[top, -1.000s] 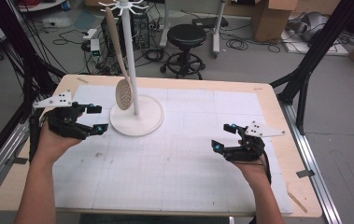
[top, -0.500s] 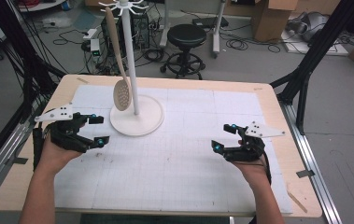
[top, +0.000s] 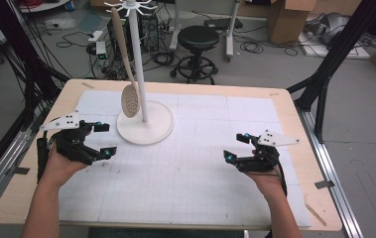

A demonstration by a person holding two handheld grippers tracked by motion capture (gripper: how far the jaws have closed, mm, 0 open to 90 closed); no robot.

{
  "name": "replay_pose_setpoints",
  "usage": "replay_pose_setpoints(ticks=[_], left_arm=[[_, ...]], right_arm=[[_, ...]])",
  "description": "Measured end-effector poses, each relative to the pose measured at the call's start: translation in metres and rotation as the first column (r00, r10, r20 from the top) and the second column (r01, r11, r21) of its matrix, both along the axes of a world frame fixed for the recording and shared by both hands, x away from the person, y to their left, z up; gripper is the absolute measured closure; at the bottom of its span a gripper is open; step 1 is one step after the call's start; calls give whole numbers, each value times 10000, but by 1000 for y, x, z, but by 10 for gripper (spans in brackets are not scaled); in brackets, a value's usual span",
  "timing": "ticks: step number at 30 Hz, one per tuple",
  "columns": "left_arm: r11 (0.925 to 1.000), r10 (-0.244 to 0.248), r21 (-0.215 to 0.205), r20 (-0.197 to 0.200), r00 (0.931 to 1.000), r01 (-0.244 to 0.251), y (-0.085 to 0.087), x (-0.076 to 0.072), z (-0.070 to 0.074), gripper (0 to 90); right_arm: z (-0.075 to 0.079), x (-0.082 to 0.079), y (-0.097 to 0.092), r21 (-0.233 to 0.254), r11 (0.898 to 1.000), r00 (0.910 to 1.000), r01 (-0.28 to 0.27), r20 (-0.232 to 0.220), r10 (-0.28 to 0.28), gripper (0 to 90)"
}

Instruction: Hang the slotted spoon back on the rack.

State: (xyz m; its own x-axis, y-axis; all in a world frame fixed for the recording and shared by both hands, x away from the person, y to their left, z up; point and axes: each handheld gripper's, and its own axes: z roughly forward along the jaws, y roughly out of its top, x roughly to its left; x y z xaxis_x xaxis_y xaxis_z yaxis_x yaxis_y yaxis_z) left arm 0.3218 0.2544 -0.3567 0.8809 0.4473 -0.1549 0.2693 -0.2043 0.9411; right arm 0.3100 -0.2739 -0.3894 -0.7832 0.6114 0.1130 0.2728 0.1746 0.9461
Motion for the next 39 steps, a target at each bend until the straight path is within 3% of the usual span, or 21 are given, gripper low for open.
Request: replay_pose_setpoints(ticks=[6,11,19,39], left_arm=[[10000,58,-75,-219,9997,-59,-4,6,-11,17],[9997,7,-233,9,10000,-6,-3,5,-9,17],[9999,26,-113,112,9999,-25,-3,2,-8,17],[9999,64,-86,-18,10000,-64,-2,4,-10,17]], right_arm=[[-5,1,0,-168,9999,9999,1,-128,-3,150],[-7,1,2,-297,9996,9999,10,-148,-14,150],[-8,-1,8,-557,9984,9999,-48,-96,42,150],[-10,1,8,-636,9980,9999,-62,-154,52,151]])
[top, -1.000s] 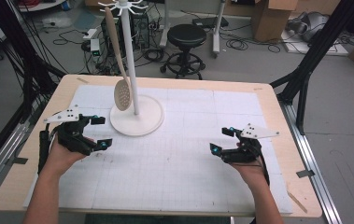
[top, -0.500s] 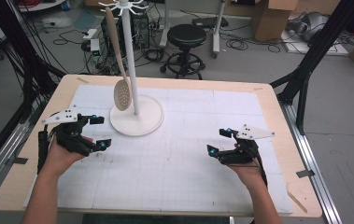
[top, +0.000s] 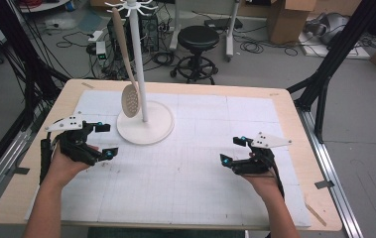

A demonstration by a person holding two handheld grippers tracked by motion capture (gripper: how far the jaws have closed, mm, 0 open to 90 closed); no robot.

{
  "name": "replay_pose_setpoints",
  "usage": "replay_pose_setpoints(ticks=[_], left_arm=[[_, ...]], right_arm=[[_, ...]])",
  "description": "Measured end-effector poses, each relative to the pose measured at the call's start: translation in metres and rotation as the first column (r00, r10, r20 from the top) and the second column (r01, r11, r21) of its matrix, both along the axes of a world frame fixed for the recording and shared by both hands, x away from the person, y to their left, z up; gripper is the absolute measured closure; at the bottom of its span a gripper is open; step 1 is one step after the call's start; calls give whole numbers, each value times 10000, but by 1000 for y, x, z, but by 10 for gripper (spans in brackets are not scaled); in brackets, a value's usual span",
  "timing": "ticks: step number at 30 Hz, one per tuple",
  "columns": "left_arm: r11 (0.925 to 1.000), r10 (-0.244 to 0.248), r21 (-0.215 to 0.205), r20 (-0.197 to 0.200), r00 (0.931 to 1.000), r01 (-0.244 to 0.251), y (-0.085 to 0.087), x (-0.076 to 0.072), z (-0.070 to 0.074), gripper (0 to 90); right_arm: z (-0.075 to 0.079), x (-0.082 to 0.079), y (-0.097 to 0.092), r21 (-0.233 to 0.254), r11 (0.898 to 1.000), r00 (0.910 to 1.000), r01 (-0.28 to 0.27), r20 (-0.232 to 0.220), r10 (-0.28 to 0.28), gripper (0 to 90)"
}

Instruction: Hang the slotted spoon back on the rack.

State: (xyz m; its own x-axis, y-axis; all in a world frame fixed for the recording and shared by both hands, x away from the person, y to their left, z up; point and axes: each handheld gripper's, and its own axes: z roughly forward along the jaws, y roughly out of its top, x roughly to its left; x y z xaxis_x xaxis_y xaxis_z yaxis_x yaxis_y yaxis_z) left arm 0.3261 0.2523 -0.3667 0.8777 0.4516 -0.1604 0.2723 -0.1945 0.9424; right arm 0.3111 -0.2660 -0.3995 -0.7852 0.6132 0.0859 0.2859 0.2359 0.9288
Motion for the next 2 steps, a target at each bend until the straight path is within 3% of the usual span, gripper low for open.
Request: replay_pose_setpoints(ticks=[2], left_arm=[[10000,63,24,-13,10000,-63,0,0,0,17]], right_arm=[[0,0,0,48,10000,10000,-8,-23,8,151]])
